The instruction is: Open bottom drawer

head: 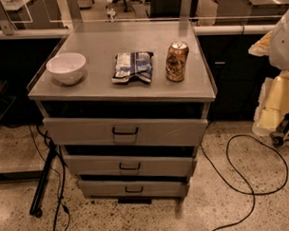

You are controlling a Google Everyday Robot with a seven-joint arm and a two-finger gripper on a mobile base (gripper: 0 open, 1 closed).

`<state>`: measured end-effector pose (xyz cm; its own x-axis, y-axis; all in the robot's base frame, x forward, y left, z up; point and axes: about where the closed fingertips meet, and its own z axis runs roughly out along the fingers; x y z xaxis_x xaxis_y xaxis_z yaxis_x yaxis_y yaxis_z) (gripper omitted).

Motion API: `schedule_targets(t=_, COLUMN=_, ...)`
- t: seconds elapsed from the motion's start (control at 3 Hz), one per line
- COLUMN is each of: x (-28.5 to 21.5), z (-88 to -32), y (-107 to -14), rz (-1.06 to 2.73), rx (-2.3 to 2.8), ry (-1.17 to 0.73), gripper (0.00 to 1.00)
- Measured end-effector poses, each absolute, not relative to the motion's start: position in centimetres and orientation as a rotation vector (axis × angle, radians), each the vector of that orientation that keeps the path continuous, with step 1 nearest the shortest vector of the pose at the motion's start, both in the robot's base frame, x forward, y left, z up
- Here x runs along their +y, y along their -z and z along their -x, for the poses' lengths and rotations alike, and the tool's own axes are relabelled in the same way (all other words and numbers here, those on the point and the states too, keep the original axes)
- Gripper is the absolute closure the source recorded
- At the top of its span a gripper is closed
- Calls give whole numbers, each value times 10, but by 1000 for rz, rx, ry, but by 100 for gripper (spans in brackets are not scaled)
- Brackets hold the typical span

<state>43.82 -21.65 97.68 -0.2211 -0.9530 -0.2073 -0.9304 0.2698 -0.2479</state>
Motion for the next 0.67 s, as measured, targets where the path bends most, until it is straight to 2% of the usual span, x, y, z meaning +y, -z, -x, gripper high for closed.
schedule_targets(t=0.67, x=-211, z=-432, y=-957, rz=1725, rx=2246, ry=84, gripper=0)
